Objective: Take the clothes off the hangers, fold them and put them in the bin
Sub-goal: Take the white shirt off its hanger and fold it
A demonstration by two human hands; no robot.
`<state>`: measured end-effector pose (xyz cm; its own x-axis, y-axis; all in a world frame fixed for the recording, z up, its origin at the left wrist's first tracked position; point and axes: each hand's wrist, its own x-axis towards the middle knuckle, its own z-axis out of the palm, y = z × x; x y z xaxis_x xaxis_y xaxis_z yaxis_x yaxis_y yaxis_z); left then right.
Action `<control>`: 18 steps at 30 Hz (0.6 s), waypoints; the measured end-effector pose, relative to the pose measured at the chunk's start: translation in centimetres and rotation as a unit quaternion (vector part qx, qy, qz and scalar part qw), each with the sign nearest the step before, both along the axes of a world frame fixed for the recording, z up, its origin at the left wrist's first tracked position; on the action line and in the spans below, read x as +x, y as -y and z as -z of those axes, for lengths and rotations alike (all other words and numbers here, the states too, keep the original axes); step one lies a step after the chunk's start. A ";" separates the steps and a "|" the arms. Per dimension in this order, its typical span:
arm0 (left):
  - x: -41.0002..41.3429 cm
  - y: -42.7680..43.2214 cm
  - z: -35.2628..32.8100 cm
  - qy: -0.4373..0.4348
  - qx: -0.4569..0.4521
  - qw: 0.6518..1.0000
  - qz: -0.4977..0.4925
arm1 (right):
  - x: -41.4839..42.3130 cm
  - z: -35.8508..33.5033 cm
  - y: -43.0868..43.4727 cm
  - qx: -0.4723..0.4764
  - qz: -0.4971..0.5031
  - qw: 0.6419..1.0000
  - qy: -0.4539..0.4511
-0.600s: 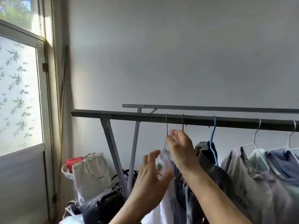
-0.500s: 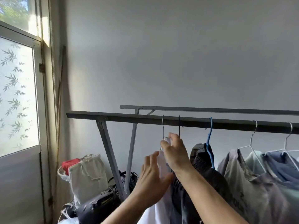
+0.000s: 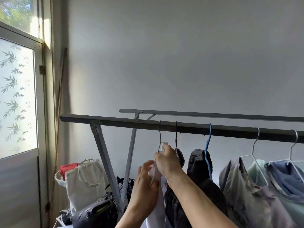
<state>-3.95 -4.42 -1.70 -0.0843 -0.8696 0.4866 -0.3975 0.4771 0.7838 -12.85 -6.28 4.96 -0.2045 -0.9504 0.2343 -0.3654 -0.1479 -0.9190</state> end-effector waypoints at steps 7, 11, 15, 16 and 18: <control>1.8 0.0 -0.4 -0.042 -0.018 0.999 0.004 | 1.1 -1.1 0.5 0.000 0.017 0.996 0.091; 4.5 -0.3 -1.7 -0.056 -0.086 0.994 -0.023 | 2.6 -2.6 0.7 -0.002 -0.030 0.977 0.211; 7.6 -0.9 -2.9 -0.056 -0.134 0.988 -0.058 | 4.4 -4.1 -0.8 -0.017 -0.107 0.953 0.282; 8.4 -1.1 -3.2 -0.050 -0.145 0.986 -0.063 | 4.9 -4.3 -1.2 -0.023 -0.123 0.949 0.289; 10.1 -1.6 -3.5 -0.023 -0.166 0.983 -0.074 | 5.8 -4.3 -1.7 -0.031 -0.154 0.937 0.311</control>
<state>6.13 -2.77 1.82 0.0596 -0.6629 0.7463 -0.4498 0.6496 0.6129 -7.01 -4.57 9.29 -0.0384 -0.9755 0.2165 0.3077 -0.2177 -0.9262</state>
